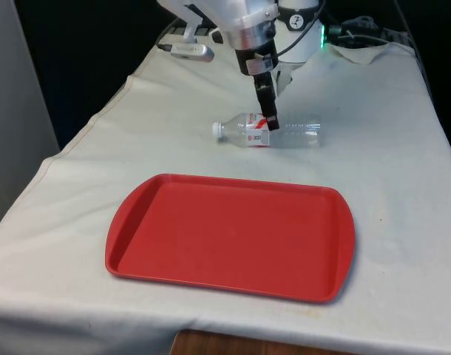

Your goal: Place the bottle upright on the tray.

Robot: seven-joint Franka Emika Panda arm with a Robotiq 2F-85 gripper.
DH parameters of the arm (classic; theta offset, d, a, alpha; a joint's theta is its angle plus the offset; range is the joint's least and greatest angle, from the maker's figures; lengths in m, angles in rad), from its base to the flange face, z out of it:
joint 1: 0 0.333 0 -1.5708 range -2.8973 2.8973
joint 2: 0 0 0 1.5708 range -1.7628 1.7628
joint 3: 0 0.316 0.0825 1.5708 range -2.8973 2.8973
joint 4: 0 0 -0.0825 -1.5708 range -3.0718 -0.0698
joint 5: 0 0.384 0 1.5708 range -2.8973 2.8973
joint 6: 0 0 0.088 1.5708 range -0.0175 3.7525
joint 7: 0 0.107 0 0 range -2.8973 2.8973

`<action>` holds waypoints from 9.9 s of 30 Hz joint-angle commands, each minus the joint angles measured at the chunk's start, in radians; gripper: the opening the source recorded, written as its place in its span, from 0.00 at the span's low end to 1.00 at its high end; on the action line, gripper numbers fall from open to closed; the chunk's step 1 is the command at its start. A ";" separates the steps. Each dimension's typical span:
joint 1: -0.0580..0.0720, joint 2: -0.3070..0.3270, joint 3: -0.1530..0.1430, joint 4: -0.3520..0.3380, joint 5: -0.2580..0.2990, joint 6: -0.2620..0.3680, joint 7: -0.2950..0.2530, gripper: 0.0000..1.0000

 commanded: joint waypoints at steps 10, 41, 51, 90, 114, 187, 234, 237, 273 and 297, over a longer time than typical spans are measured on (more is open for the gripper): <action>-0.017 0.026 -0.008 0.041 0.045 -0.029 -0.085 1.00; -0.028 0.089 -0.089 0.106 0.239 -0.208 -0.255 1.00; -0.020 0.120 -0.121 0.122 0.235 -0.224 -0.245 1.00; -0.041 0.236 -0.185 0.218 0.395 -0.433 -0.371 1.00; -0.041 0.317 -0.213 0.274 0.464 -0.545 -0.441 1.00; -0.018 0.158 -0.242 0.254 0.341 -0.577 -0.311 0.14; 0.028 0.131 -0.238 0.432 0.136 -0.581 0.043 0.14; 0.030 0.134 -0.237 0.449 0.123 -0.583 0.067 0.14; 0.064 0.150 -0.166 0.578 -0.086 -0.581 0.343 0.14; 0.063 0.209 -0.150 0.667 -0.103 -0.582 0.385 0.14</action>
